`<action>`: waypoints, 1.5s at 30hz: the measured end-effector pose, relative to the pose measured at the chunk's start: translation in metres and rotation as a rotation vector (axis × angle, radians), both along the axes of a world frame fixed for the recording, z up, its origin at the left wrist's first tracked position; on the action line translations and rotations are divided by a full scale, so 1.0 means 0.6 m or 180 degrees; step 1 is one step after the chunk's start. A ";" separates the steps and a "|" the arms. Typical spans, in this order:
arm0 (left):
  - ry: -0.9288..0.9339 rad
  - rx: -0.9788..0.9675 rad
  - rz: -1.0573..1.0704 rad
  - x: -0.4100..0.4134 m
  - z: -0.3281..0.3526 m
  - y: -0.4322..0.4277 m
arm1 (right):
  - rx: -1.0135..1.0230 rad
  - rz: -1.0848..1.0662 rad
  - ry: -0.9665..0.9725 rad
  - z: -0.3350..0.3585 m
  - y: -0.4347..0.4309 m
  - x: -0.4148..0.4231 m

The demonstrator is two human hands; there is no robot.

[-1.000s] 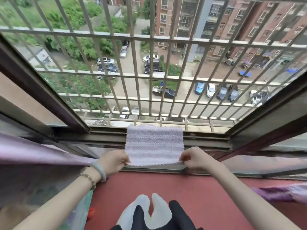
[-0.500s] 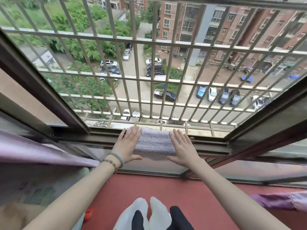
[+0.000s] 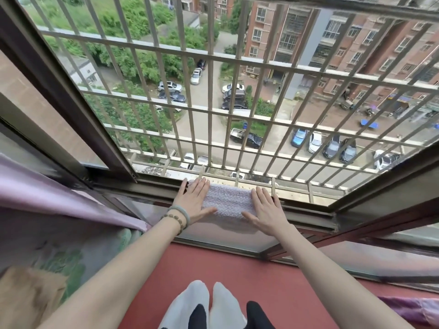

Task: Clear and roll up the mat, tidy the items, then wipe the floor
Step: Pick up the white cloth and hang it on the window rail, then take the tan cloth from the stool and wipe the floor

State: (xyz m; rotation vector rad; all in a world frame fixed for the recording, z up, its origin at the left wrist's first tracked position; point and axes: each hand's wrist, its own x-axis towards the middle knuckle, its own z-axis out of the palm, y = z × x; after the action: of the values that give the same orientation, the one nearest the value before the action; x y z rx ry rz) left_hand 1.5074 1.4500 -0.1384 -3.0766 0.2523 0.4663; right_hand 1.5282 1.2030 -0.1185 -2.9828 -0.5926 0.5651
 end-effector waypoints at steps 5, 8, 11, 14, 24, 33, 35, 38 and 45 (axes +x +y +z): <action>-0.0299 -0.0233 -0.0029 -0.059 0.023 0.024 | 0.0332 0.0251 -0.0243 0.045 0.020 -0.017; -0.0491 -0.0497 0.0132 -0.119 0.054 0.056 | 0.0668 0.0511 -0.0342 0.075 0.028 -0.035; -0.0799 -0.0903 0.0578 -0.185 0.078 0.097 | 0.1033 0.0826 -0.0344 0.106 0.045 -0.057; -0.1160 -0.1015 0.1038 -0.254 0.099 0.125 | 0.1456 0.1123 -0.0377 0.134 0.083 -0.071; -0.1570 -0.0905 0.2451 -0.506 0.144 0.208 | 0.2351 0.2367 0.0059 0.146 0.348 -0.165; -0.1775 -0.0691 0.3058 -0.734 0.141 0.328 | 0.2621 0.2925 0.0283 0.143 0.556 -0.347; -0.1804 -0.0715 0.3054 -0.786 0.134 0.365 | 0.2648 0.2847 0.0310 0.133 0.595 -0.395; -0.1852 -0.0874 0.3029 -0.859 0.122 0.417 | 0.2671 0.2632 0.0464 0.113 0.644 -0.467; -0.1447 -0.1850 0.3244 -0.951 0.080 0.524 | 0.2511 0.1753 0.0918 0.057 0.711 -0.585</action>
State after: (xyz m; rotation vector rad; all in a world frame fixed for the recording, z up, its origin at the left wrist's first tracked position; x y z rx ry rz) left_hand 0.9371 1.7645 -0.0903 -3.4627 -1.4563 -0.4222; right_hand 1.1770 1.6299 -0.0840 -1.9556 -1.2558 0.5850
